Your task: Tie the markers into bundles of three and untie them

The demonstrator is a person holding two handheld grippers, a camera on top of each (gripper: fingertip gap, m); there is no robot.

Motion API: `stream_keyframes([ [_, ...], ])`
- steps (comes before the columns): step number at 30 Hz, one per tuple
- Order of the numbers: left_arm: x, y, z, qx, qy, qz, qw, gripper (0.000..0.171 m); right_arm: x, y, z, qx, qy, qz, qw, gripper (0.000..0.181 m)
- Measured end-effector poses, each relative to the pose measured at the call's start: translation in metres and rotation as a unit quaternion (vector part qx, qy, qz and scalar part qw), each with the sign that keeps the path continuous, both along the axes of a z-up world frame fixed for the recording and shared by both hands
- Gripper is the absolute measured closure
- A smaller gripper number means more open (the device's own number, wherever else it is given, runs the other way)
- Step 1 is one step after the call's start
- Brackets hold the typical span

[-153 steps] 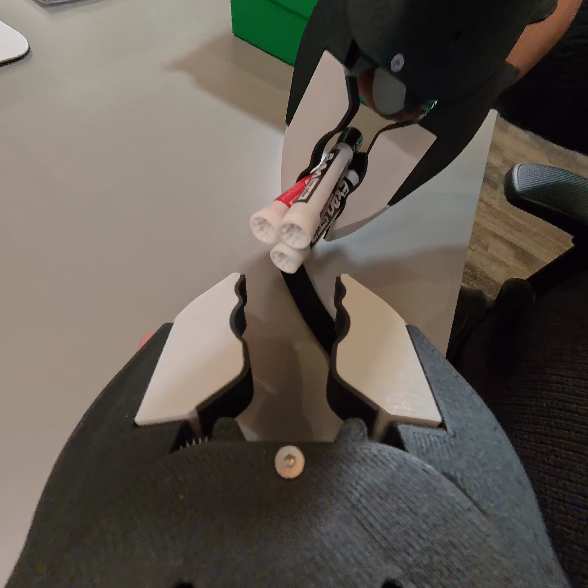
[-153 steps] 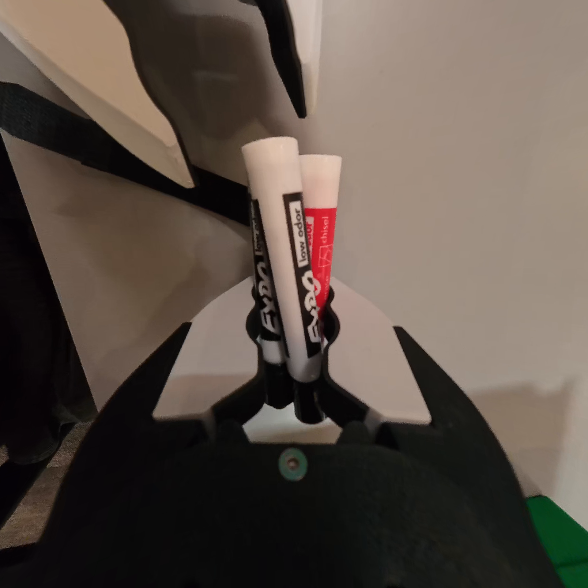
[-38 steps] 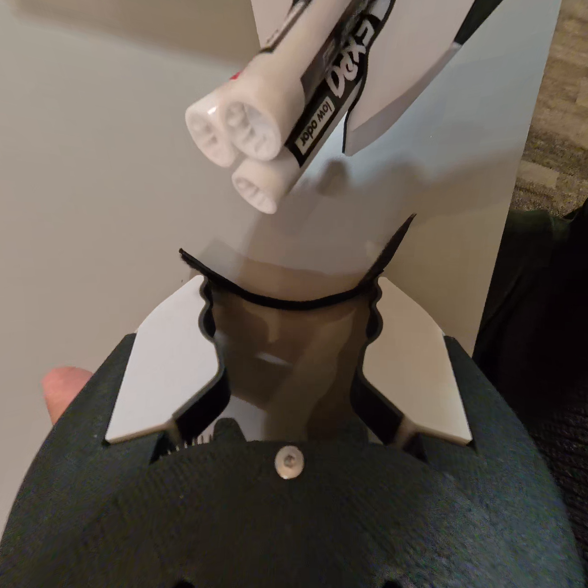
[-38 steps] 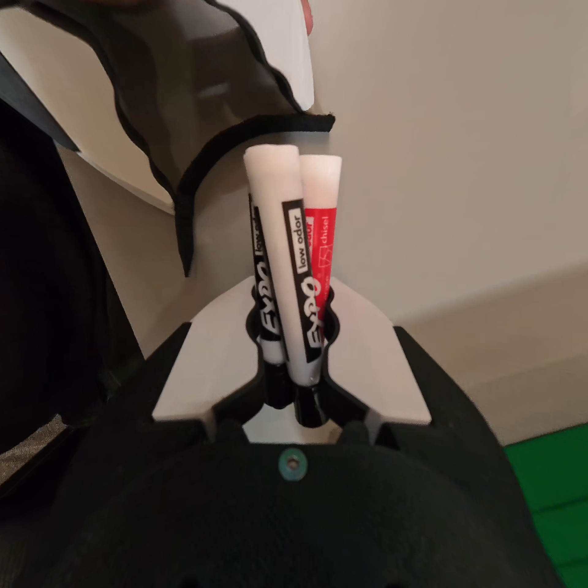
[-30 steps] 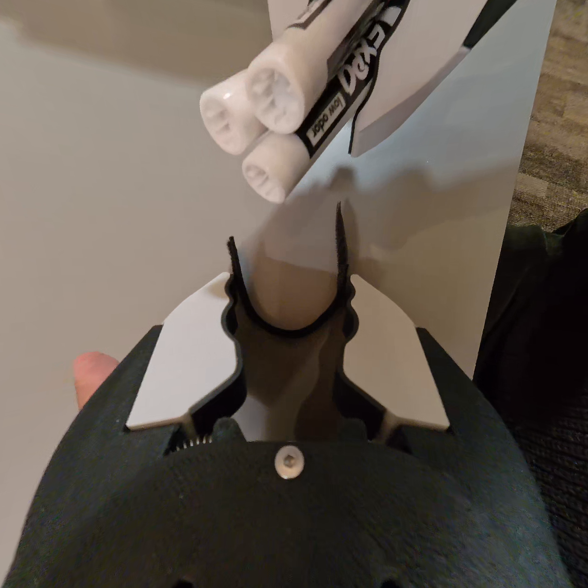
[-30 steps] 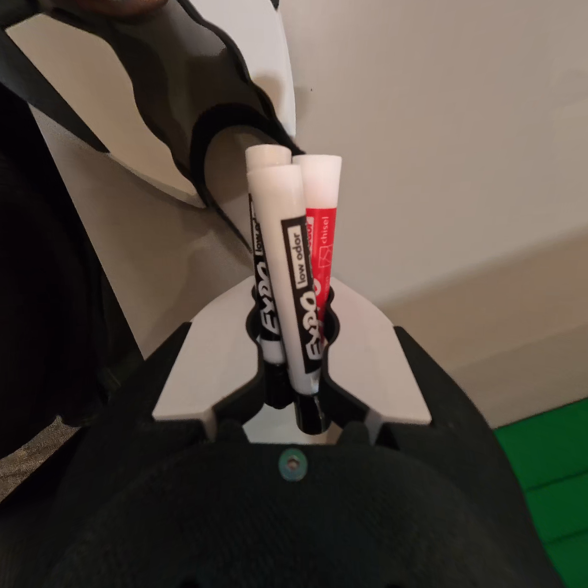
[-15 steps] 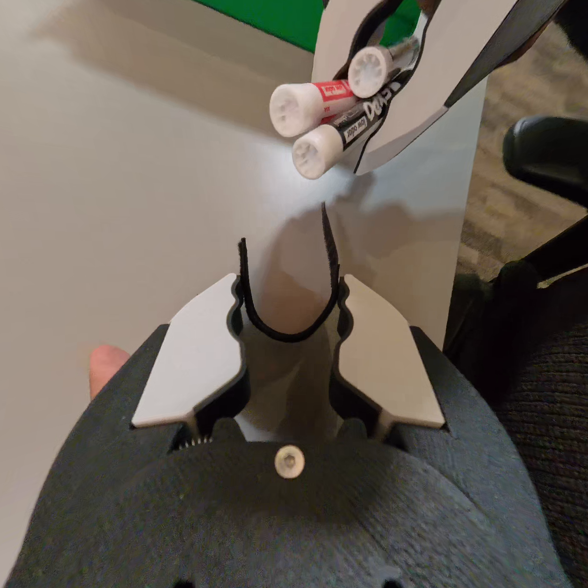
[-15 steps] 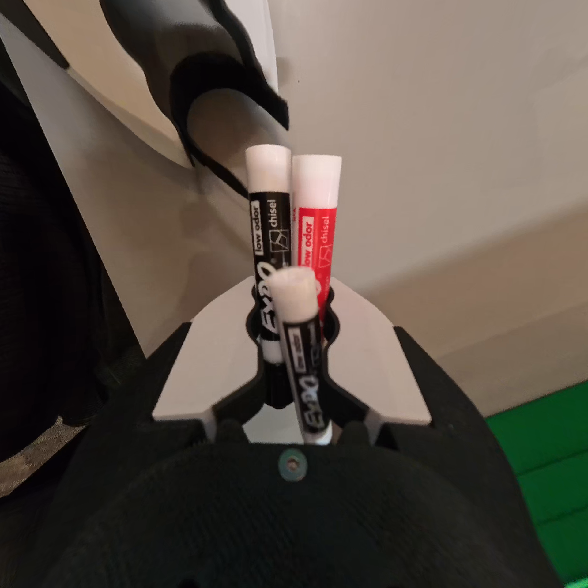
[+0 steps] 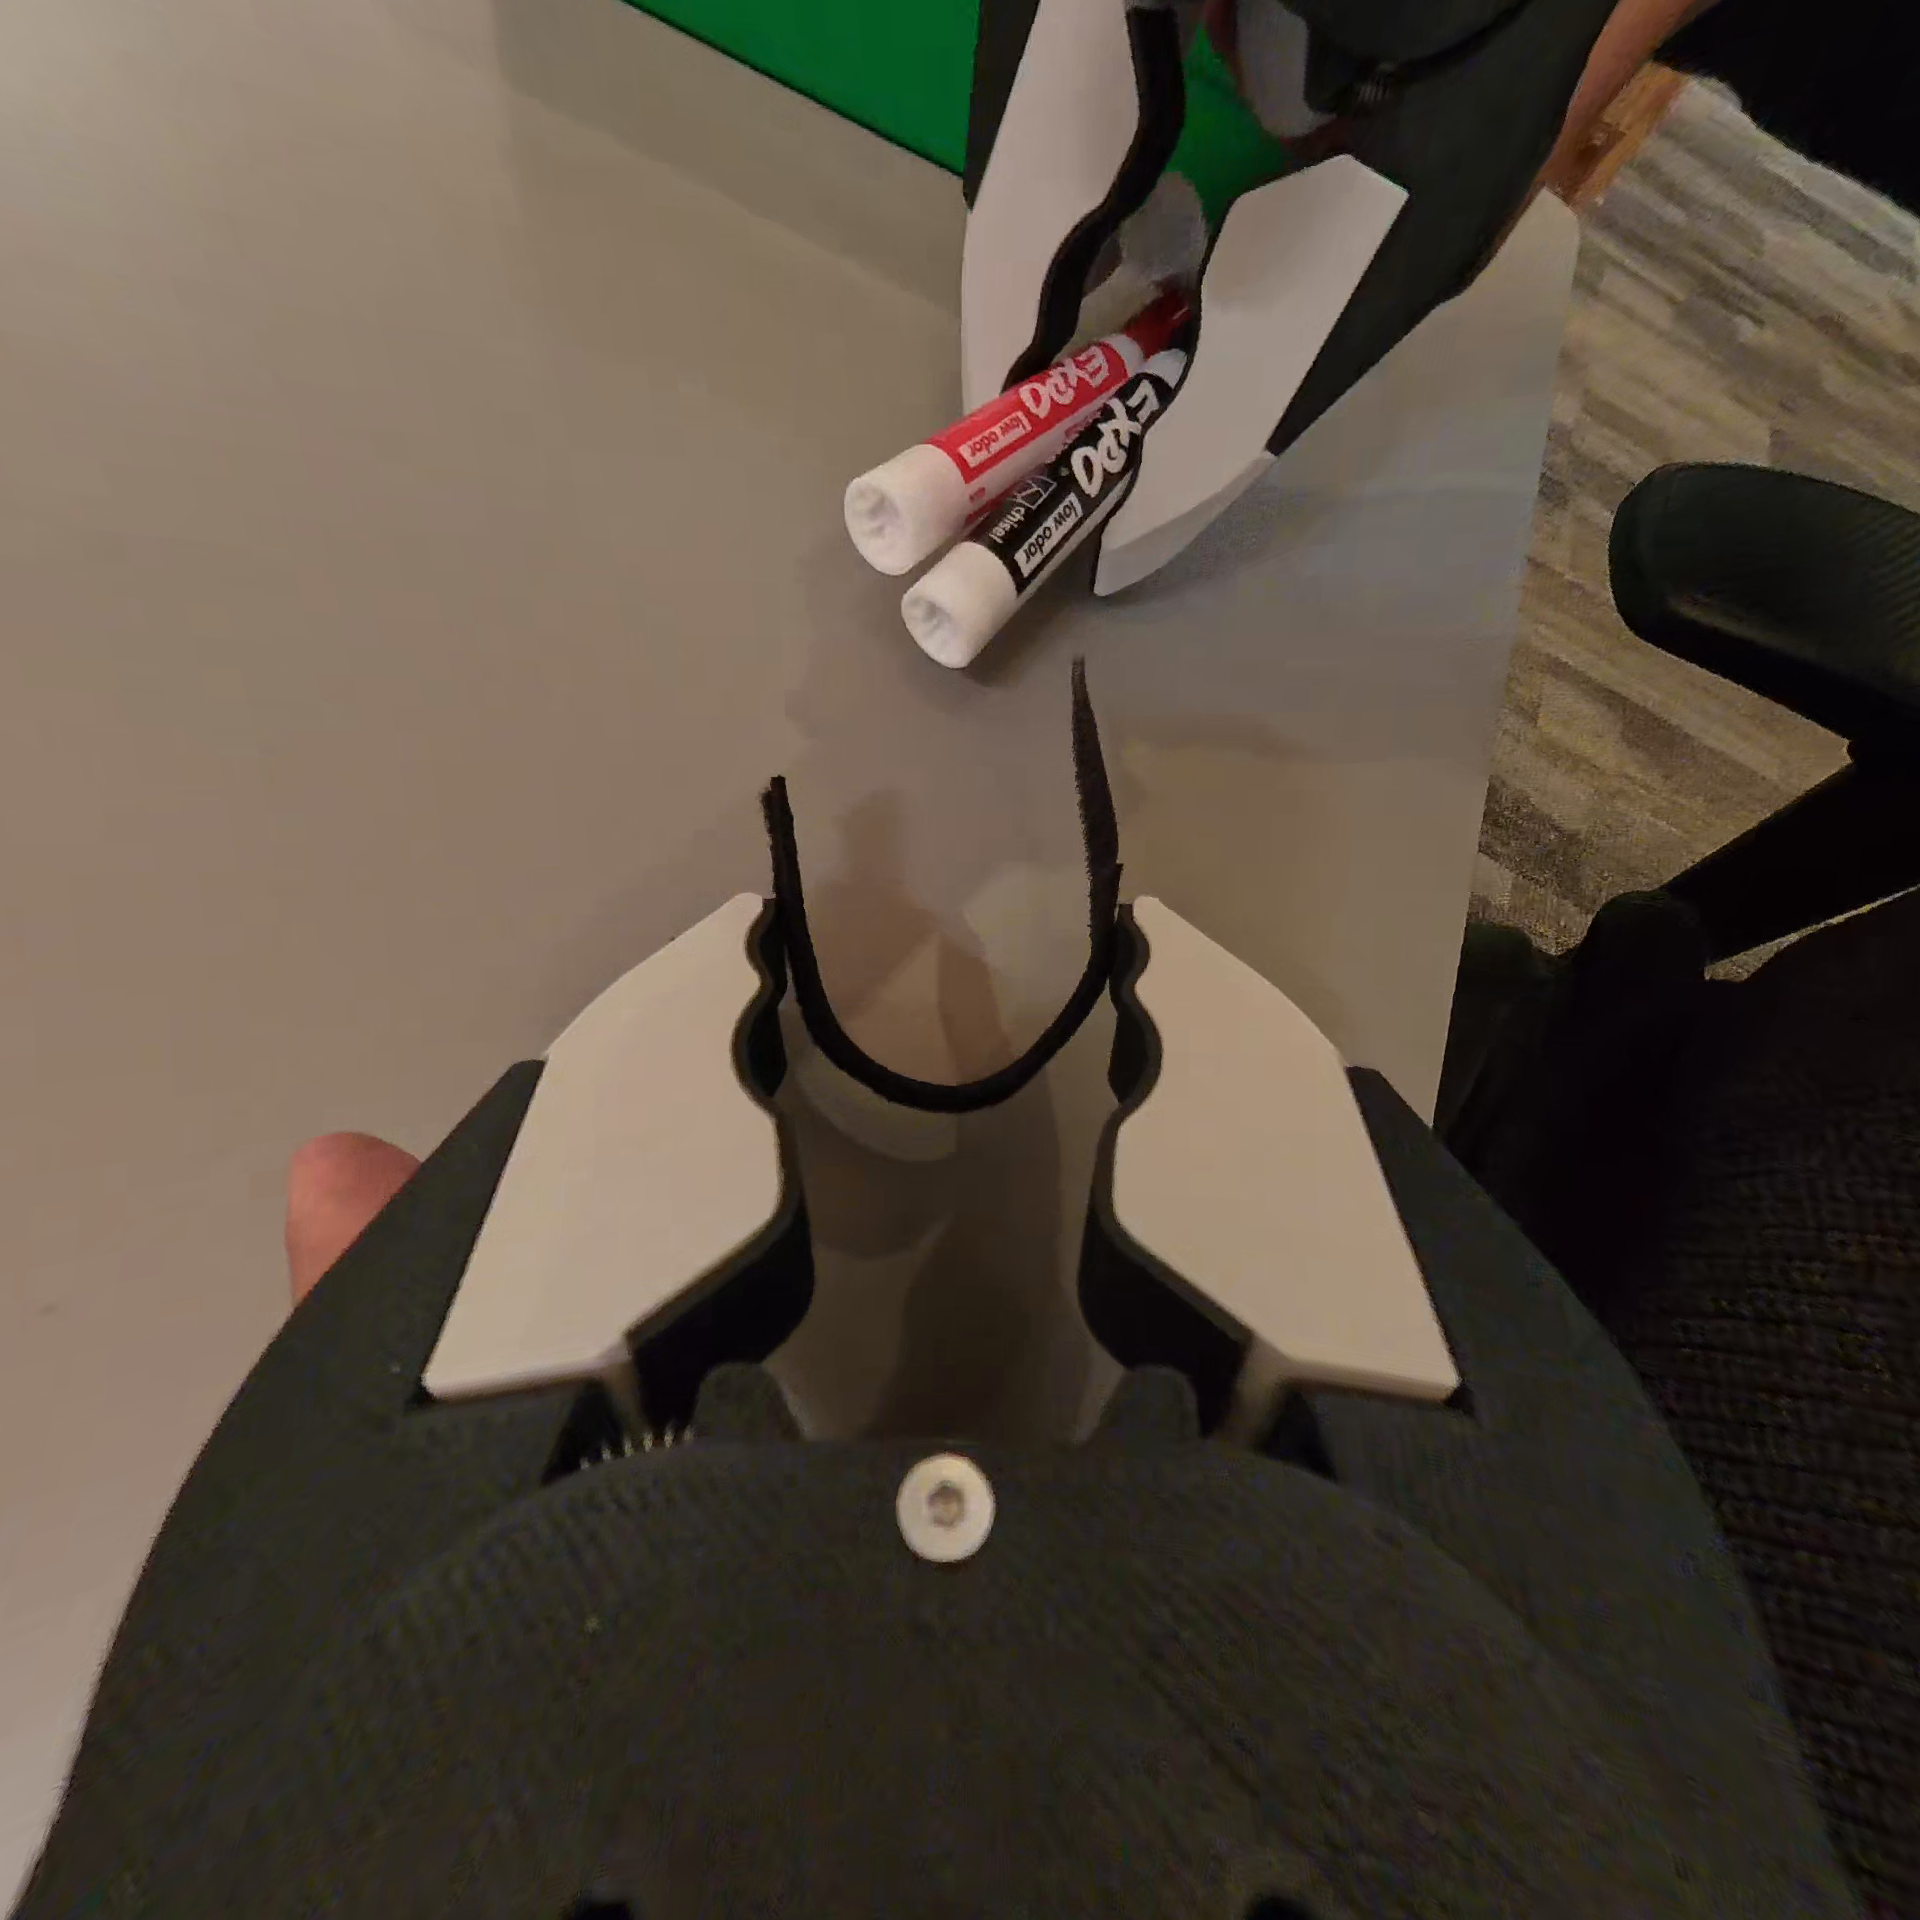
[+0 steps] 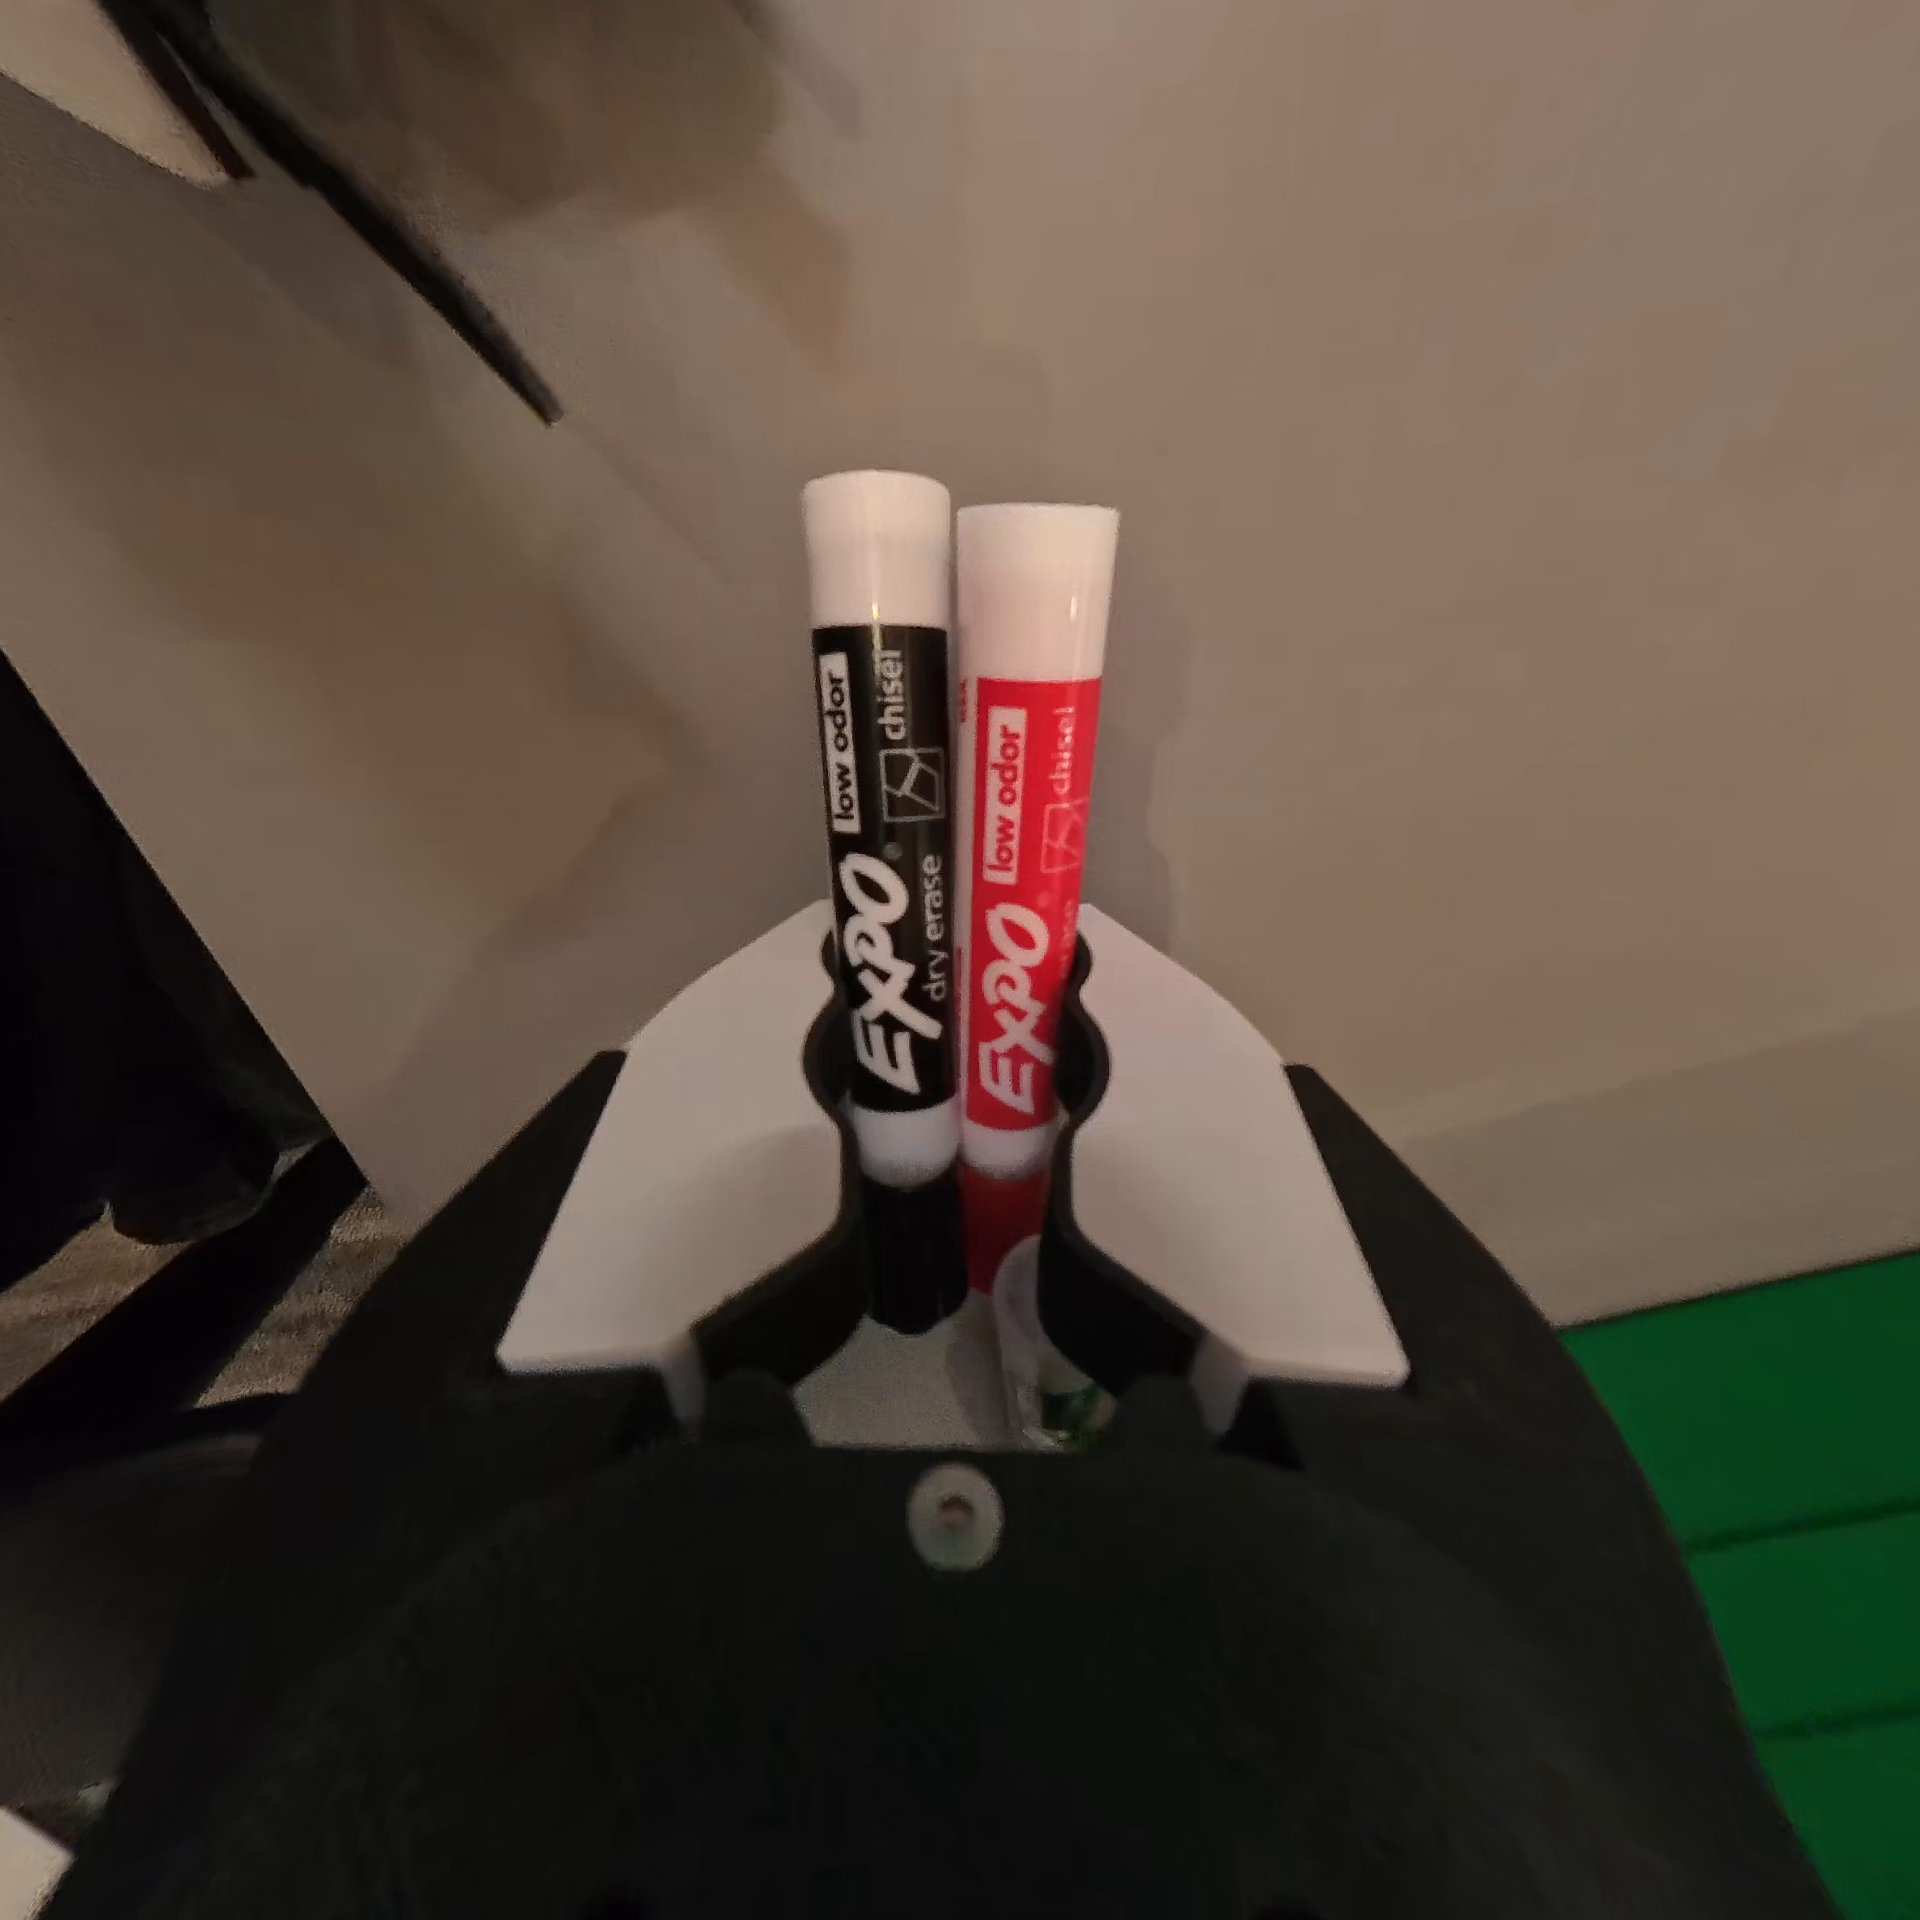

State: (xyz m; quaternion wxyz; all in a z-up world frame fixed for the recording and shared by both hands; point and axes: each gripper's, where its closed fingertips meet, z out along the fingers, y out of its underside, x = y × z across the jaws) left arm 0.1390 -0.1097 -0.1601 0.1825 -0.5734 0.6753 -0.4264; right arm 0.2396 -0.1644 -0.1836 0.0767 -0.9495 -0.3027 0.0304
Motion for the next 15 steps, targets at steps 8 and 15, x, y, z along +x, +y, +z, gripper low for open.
stream_keyframes([
  [8,-0.002,0.003,0.012,-0.023,-0.036,-0.004,0.999,0.107,0.001,0.012,0.008,0.006,-0.002,0.01,1.0,0.145],
  [15,-0.004,0.009,0.033,-0.1,-0.093,0.0,0.991,0.106,-0.018,0.03,0.039,0.054,0.027,0.025,0.998,0.145],
])
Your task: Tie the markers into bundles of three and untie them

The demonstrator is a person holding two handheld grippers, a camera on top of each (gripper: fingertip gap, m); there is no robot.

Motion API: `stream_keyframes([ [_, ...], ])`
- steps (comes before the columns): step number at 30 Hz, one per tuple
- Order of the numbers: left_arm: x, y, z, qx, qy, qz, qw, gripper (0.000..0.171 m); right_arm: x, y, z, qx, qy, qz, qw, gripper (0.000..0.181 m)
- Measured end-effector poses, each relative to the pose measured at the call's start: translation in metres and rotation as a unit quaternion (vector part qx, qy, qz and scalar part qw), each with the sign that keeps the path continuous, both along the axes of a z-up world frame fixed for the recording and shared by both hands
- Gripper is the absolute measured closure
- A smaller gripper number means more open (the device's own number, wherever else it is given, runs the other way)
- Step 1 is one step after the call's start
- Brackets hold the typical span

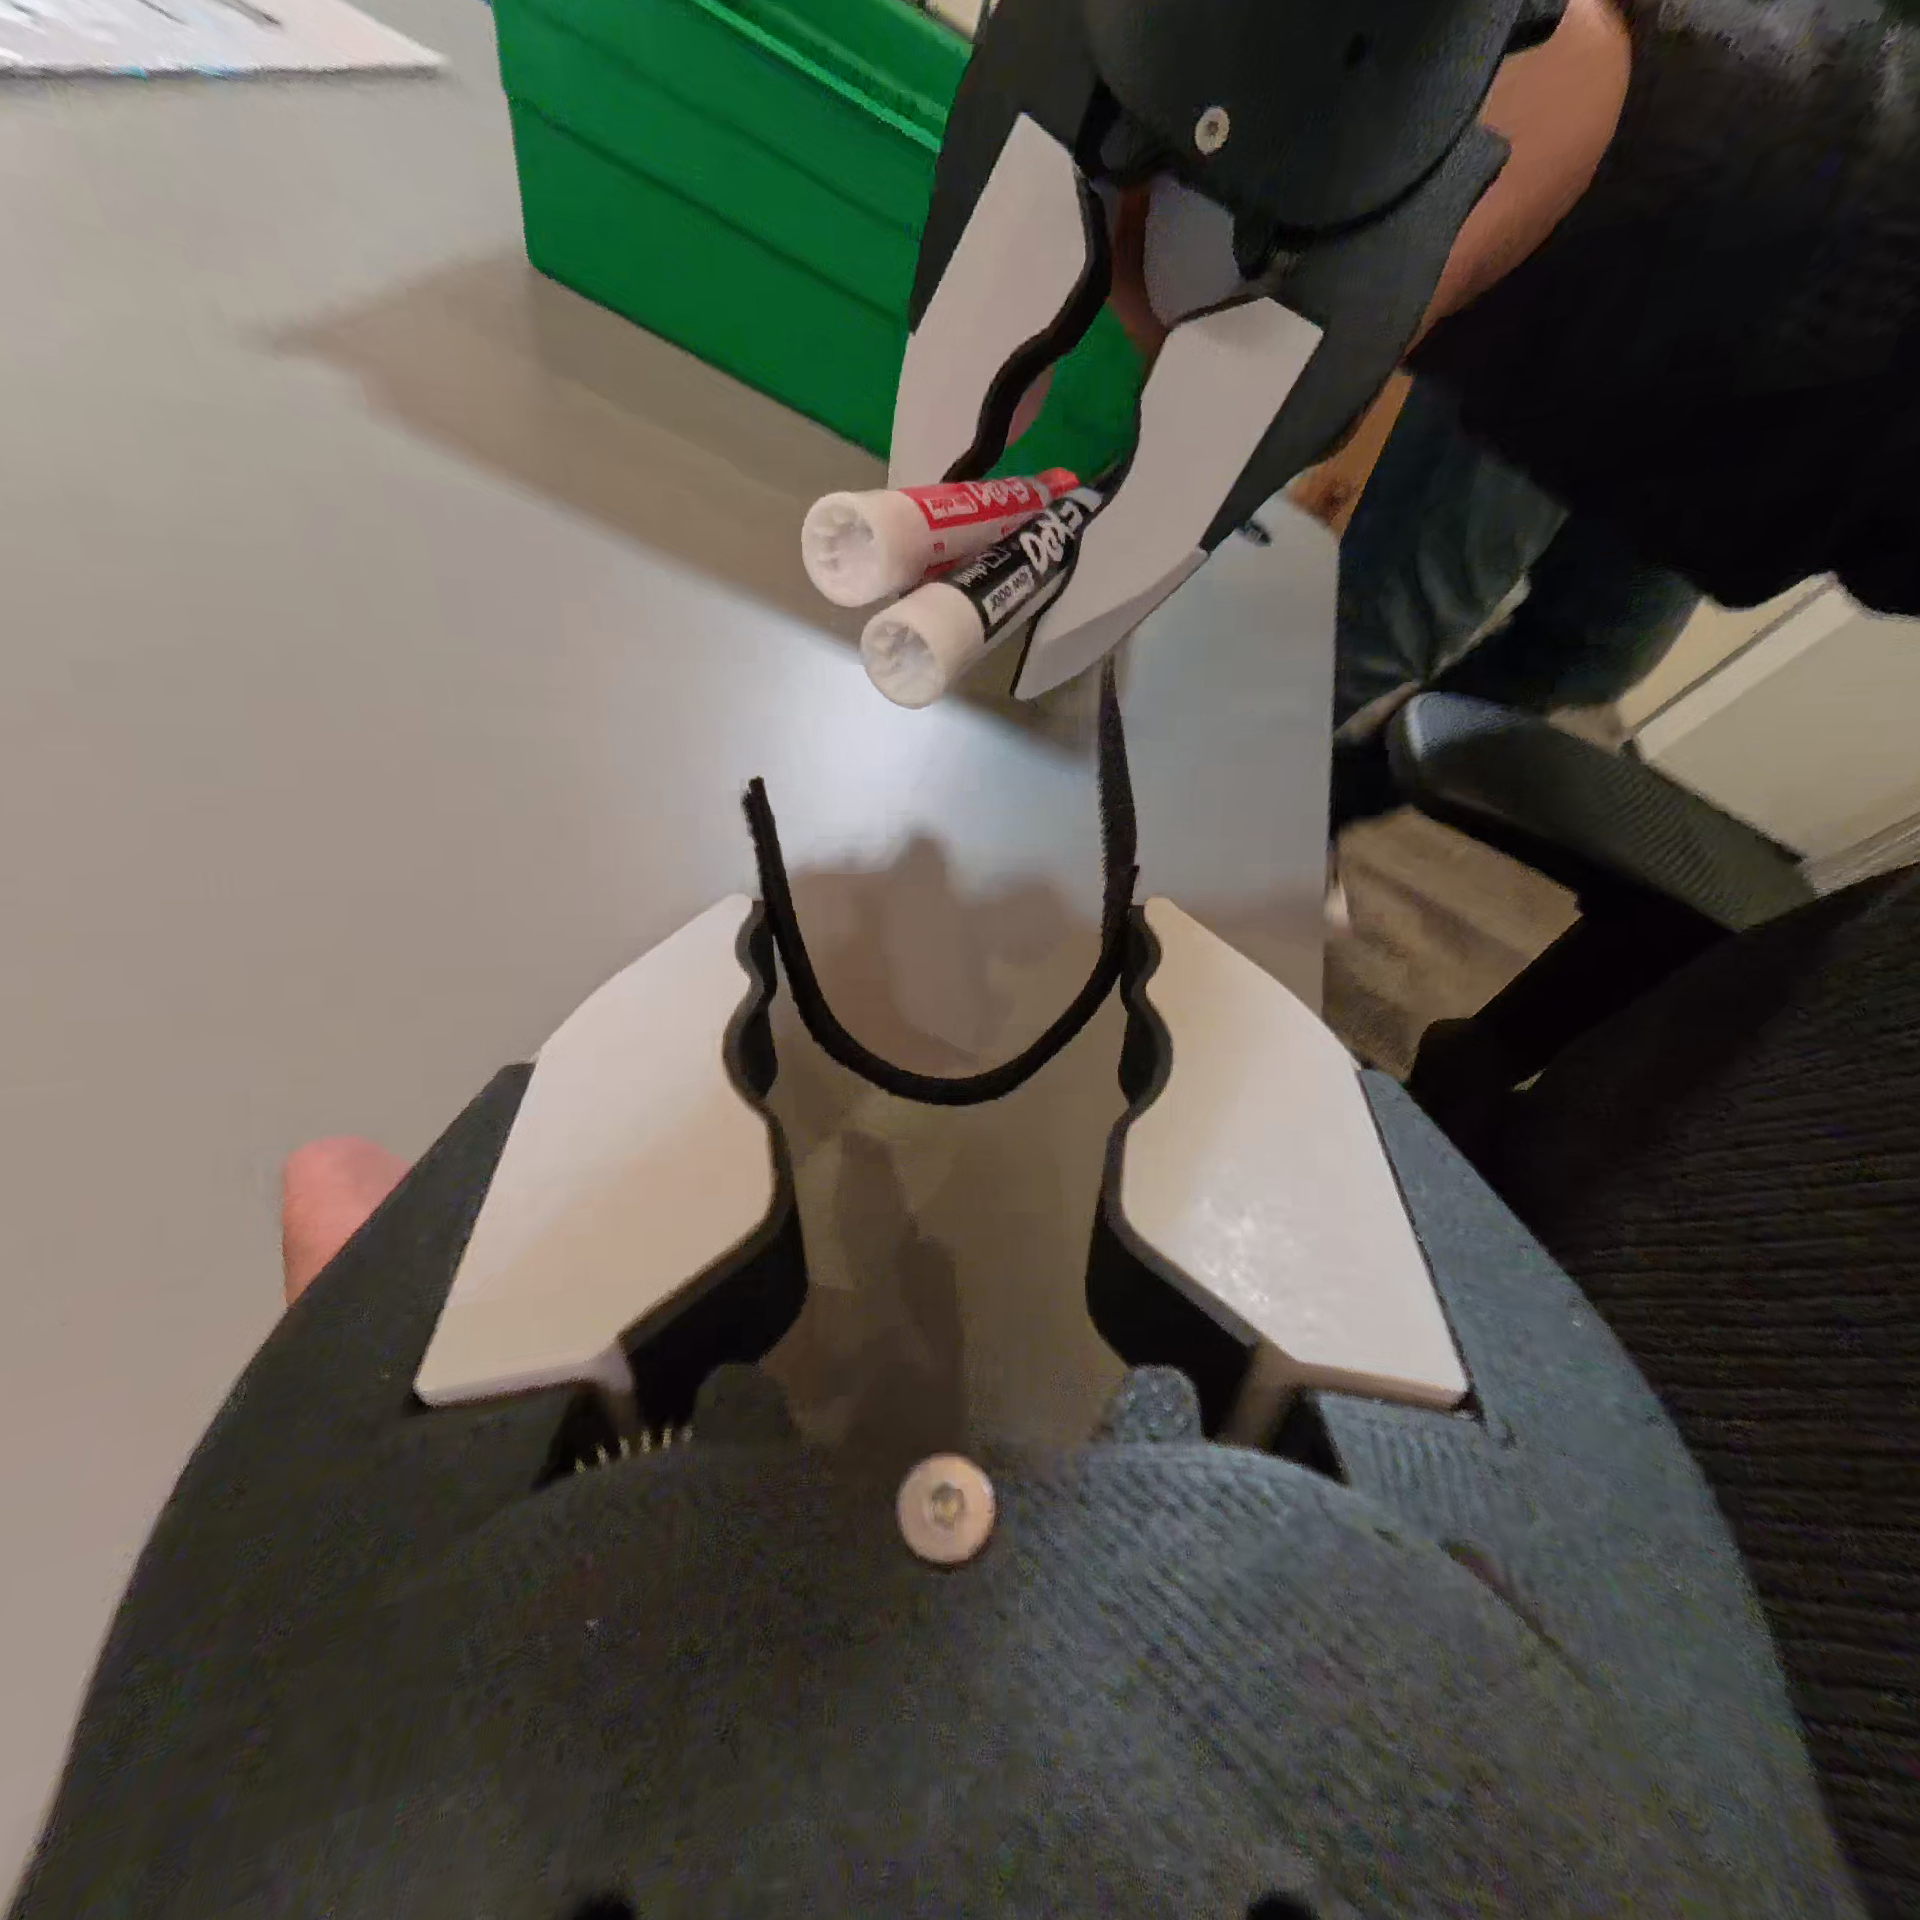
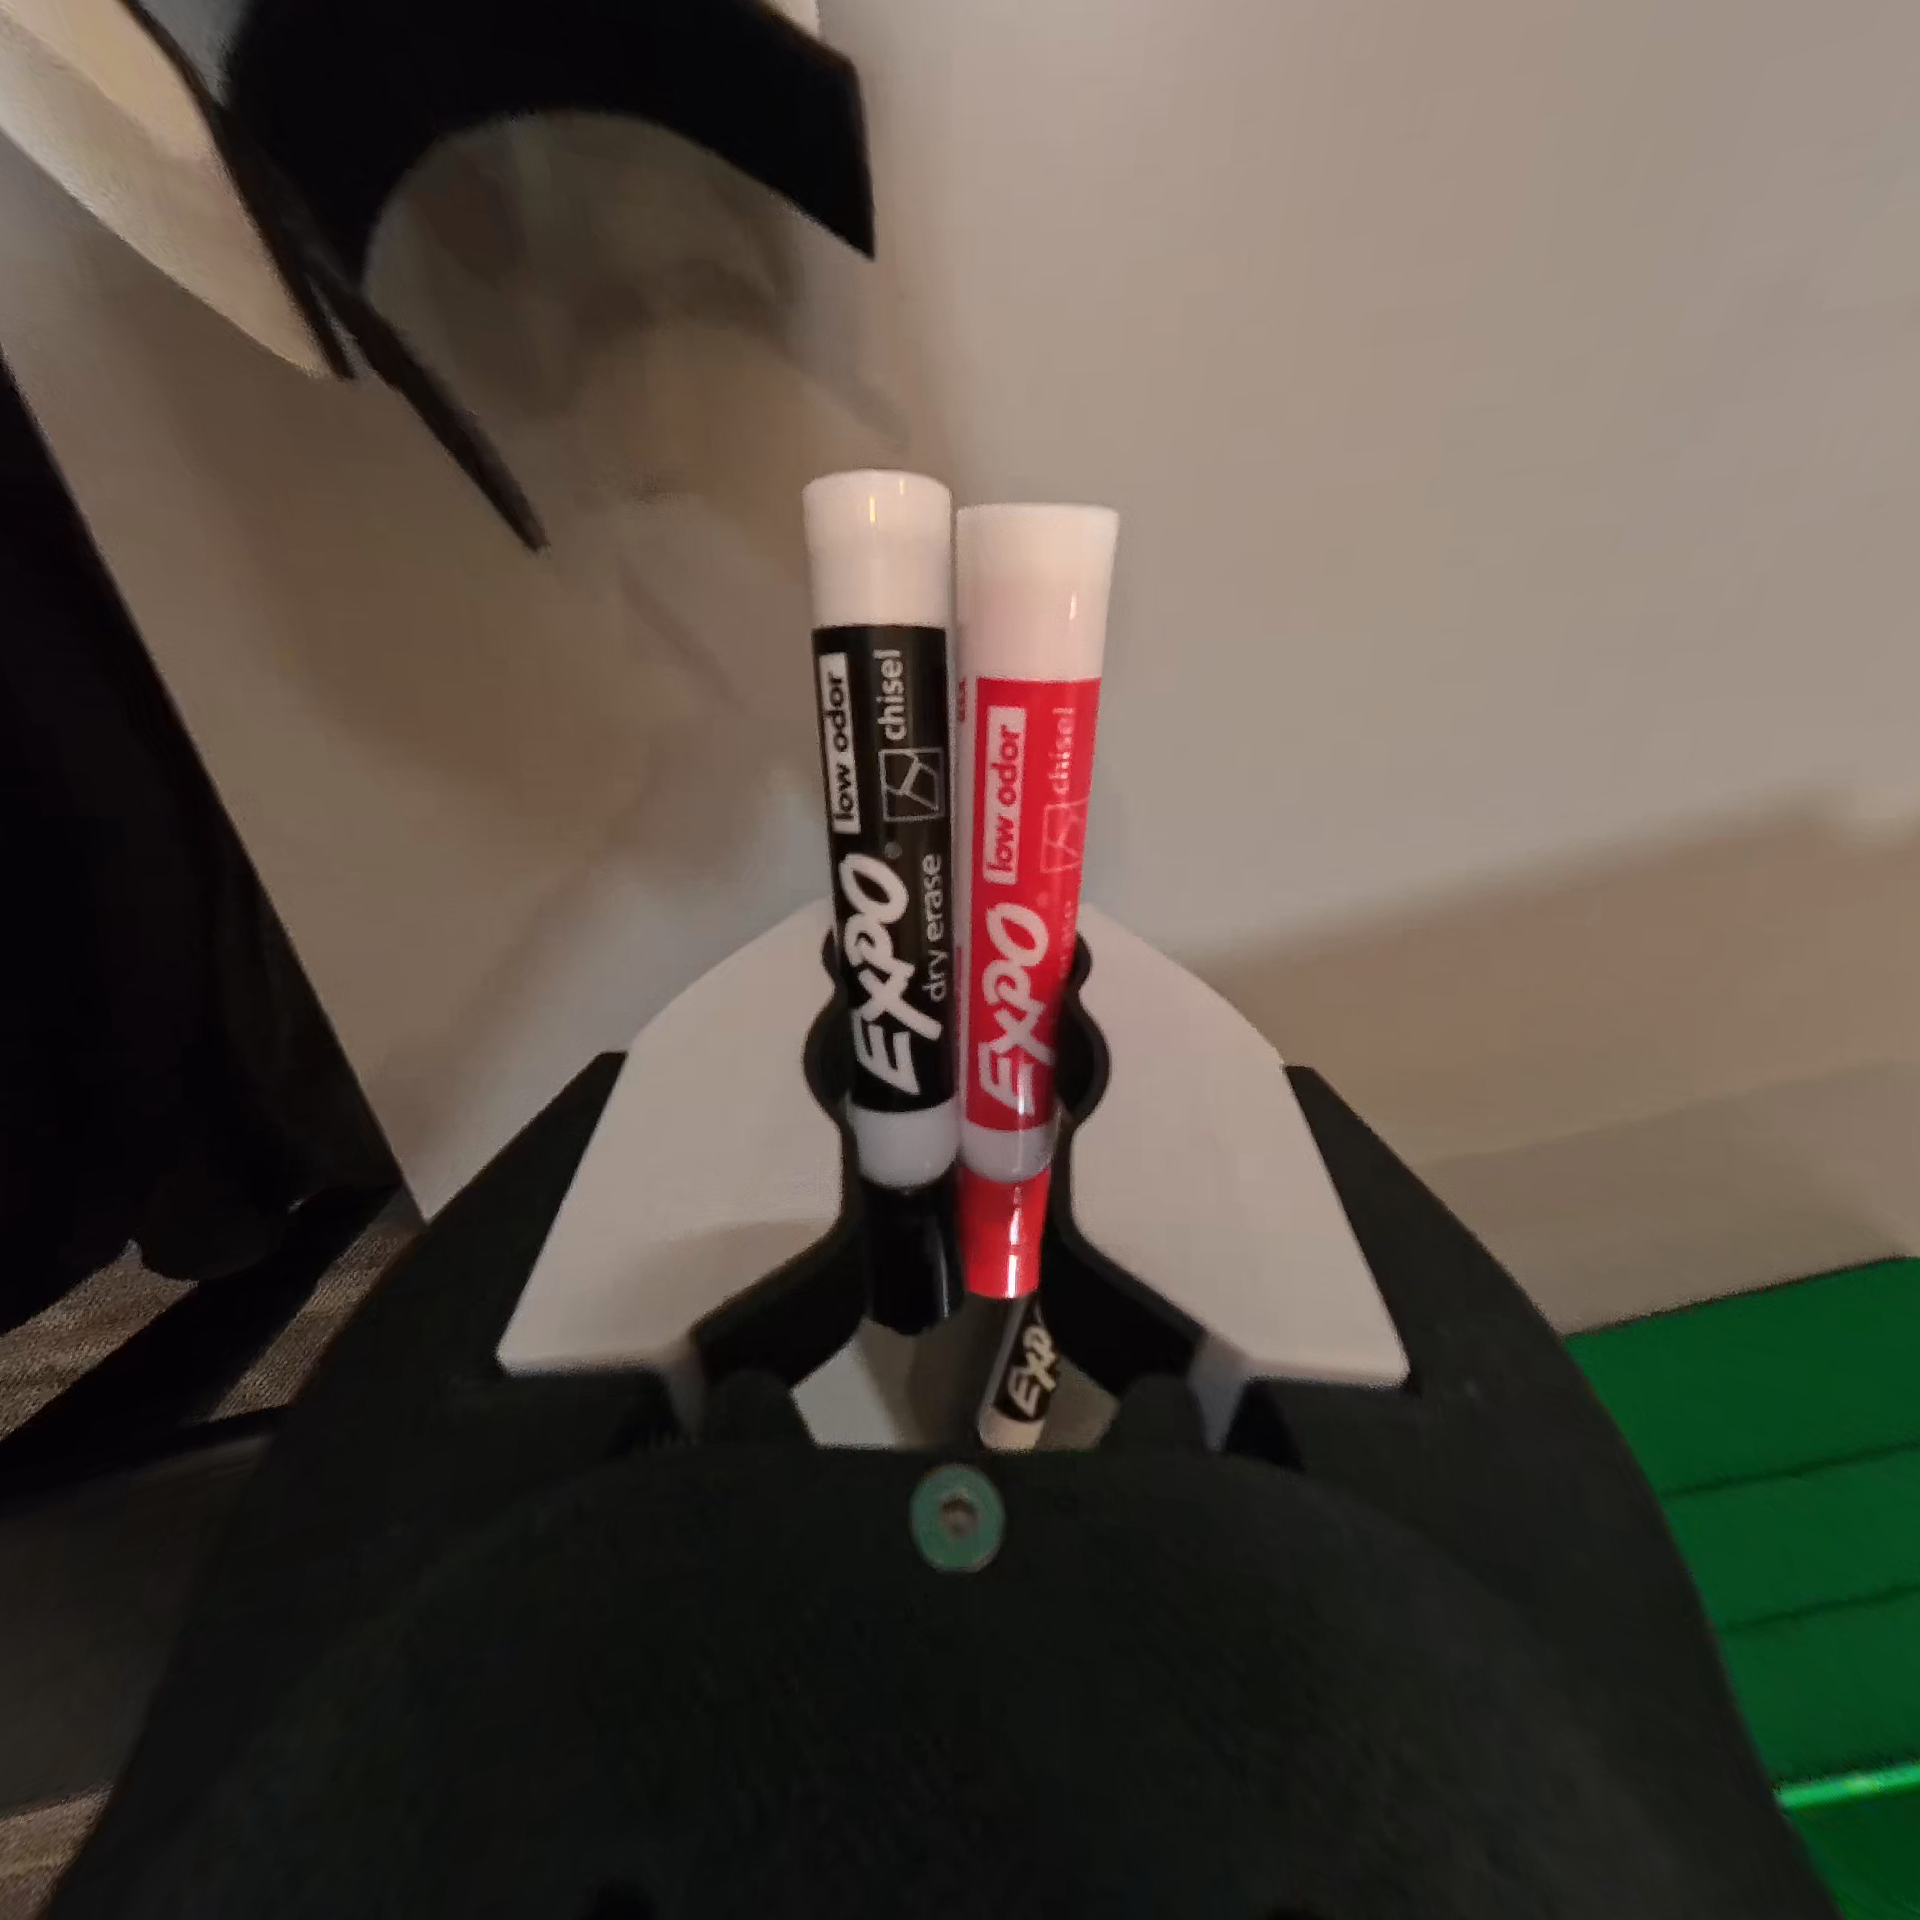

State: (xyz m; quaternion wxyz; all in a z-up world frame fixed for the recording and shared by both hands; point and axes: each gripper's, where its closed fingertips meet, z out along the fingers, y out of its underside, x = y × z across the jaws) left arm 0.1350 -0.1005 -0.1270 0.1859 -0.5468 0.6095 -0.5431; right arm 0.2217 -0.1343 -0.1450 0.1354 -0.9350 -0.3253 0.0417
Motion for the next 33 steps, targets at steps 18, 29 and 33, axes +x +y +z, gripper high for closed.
stream_keyframes([
  [18,-0.006,-0.019,0.069,-0.121,-0.134,-0.033,0.983,0.103,-0.093,0.004,0.038,-0.022,0.185,0.069,0.98,0.144],
  [29,-0.005,-0.022,0.074,-0.135,-0.145,-0.025,0.98,0.115,-0.105,-0.001,0.033,-0.045,0.178,0.077,0.98,0.145],
  [33,-0.005,-0.02,0.075,-0.137,-0.148,-0.023,0.979,0.123,-0.107,-0.001,0.035,-0.046,0.184,0.072,0.979,0.144],
])
